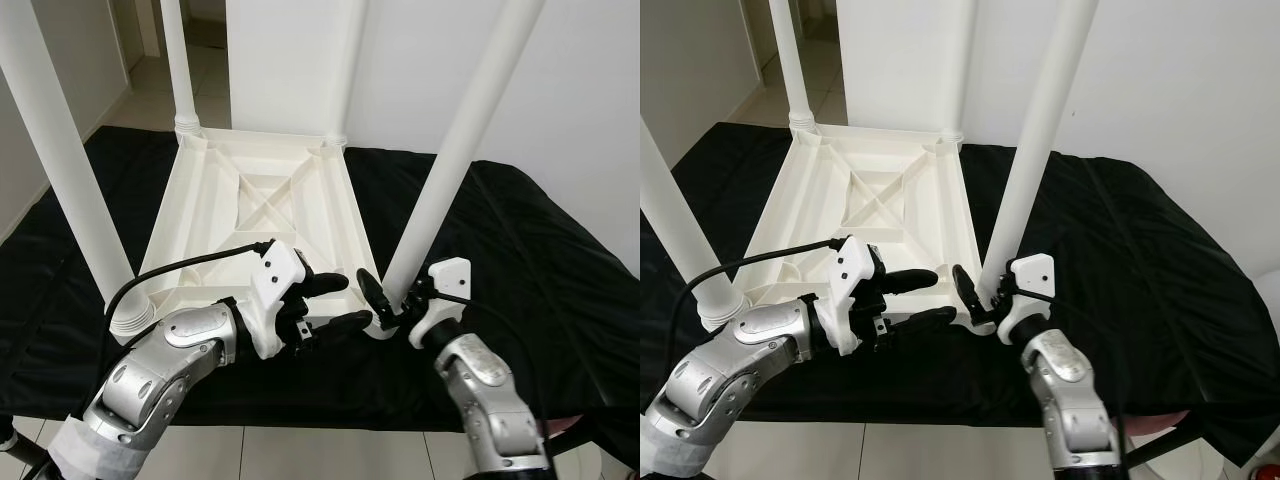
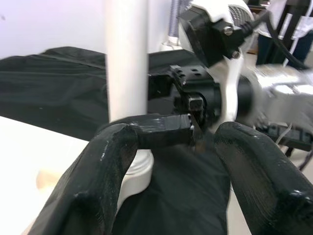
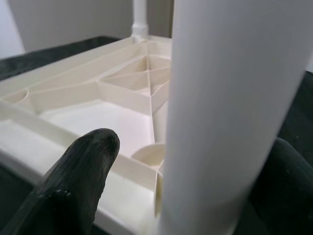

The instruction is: Building children table

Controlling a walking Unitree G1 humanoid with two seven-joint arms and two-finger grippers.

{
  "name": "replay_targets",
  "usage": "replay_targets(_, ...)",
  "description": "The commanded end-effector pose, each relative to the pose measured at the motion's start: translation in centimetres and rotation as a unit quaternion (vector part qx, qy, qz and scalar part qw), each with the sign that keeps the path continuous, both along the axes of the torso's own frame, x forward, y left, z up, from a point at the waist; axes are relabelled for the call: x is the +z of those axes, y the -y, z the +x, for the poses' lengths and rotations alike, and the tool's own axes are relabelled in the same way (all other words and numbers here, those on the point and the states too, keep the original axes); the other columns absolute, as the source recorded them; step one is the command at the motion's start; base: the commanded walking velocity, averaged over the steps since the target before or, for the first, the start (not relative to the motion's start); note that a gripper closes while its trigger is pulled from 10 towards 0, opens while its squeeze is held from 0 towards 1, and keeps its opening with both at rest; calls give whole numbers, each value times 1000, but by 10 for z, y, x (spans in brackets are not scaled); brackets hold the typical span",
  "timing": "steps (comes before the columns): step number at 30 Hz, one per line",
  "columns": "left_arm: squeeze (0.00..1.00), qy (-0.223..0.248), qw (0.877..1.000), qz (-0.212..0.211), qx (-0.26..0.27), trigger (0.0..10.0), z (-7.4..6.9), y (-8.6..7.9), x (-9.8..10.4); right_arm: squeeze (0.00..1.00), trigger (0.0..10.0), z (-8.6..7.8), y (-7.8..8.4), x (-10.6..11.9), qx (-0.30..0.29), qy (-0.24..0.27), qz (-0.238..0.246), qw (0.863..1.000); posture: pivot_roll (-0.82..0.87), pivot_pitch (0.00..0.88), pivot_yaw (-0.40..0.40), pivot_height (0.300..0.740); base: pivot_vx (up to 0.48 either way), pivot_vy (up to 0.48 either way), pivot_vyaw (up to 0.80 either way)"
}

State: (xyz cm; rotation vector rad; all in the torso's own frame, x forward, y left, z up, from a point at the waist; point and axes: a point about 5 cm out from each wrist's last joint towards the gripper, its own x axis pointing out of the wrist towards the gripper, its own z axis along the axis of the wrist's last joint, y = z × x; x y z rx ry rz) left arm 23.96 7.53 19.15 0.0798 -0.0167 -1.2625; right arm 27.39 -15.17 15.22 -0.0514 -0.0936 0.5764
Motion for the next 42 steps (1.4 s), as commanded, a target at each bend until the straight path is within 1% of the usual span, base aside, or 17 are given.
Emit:
replay_targets(1, 0, -2, 1000, 8, -18, 10000, -5, 2, -1, 0, 10000, 2, 1, -4, 37, -9, -9, 999, -8, 0, -81, 740, 0, 0, 0)
replay_targets(5, 0, -2, 1000, 13, -21, 10000, -6, 2, -2, 0, 10000, 4, 4, -6, 52, -13, -23, 998, -7, 0, -82, 740, 0, 0, 0)
replay_targets(6, 0, -4, 1000, 18, -25, 10000, -8, 2, -4, 0, 10000, 6, 7, -9, 76, -21, -39, 996, -6, 0, -83, 740, 0, 0, 0)
replay_targets(7, 0, -4, 1000, 18, -25, 10000, -8, 2, -4, 0, 10000, 6, 7, -9, 76, -21, -39, 996, -6, 0, -83, 740, 0, 0, 0)
replay_targets(8, 0, -5, 999, 23, -29, 10000, -10, 2, -5, 0, 10000, 12, 11, -16, 101, -35, -66, 992, 1, 0, -88, 740, 0, 0, 0)
replay_targets(9, 0, -7, 999, 28, -32, 10000, -12, 2, -7, 0, 10000, 18, 13, -20, 116, -47, -79, 989, 3, 0, -90, 740, 0, 0, 0)
replay_targets(13, 0, -8, 999, 31, -33, 10000, -13, 3, -8, 0, 10000, 22, 15, -23, 124, -55, -86, 987, 11, 0, -93, 740, 0, 0, 0)
replay_targets(15, 0, -10, 999, 33, -32, 10000, -14, 2, -9, 0, 10000, 26, 14, -25, 136, -61, -86, 985, 11, 0, -93, 740, 0, 0, 0)
replay_targets(16, 0, -14, 999, 36, -31, 10000, -17, 1, -10, 0, 10000, 36, 7, -26, 166, -69, -85, 980, 22, 0, -95, 740, 0, 0, 0)
replay_targets(23, 0, -17, 999, 38, -31, 10000, -19, 0, -10, 0, 10000, 45, 1, -27, 186, -70, -87, 976, 28, 0, -88, 740, 0, 0, 0)
replay_targets(24, 0, -18, 999, 39, -32, 10000, -19, 0, -11, 0, 8745, 47, -3, -27, 190, -69, -89, 975, 28, 0, -84, 740, 0, 0, 0)
replay_targets(25, 0, -18, 999, 40, -33, 10000, -19, 0, -11, 0, 2039, 50, -7, -27, 195, -68, -87, 975, 29, 0, -84, 740, 0, 0, 0)
replay_targets(28, 0, -18, 998, 40, -33, 10000, -18, 0, -11, 0, 2039, 52, -9, -27, 200, -67, -86, 974, 29, 0, -84, 740, 0, 0, 0)
replay_targets(29, 0, -18, 998, 41, -34, 10000, -18, 0, -11, 0, 0, 52, -11, -28, 204, -66, -86, 973, 29, 0, -83, 740, 0, 0, 0)
replay_targets(33, 0, -17, 998, 43, -34, 10000, -19, -1, -11, 0, 0, 51, -12, -32, 211, -72, -83, 971, 33, 0, -87, 740, 0, 0, 0)
replay_targets(36, 0, -19, 998, 42, -33, 10000, -20, 0, -11, 0, 0, 45, -11, -42, 208, -99, -69, 971, 32, 0, -94, 740, 0, 0, 0)
replay_targets(42, 0, -20, 998, 40, -31, 10000, -20, 0, -12, 0, 0, 39, -13, -42, 188, -89, -62, 976, 29, 0, -102, 740, 0, 0, 0)
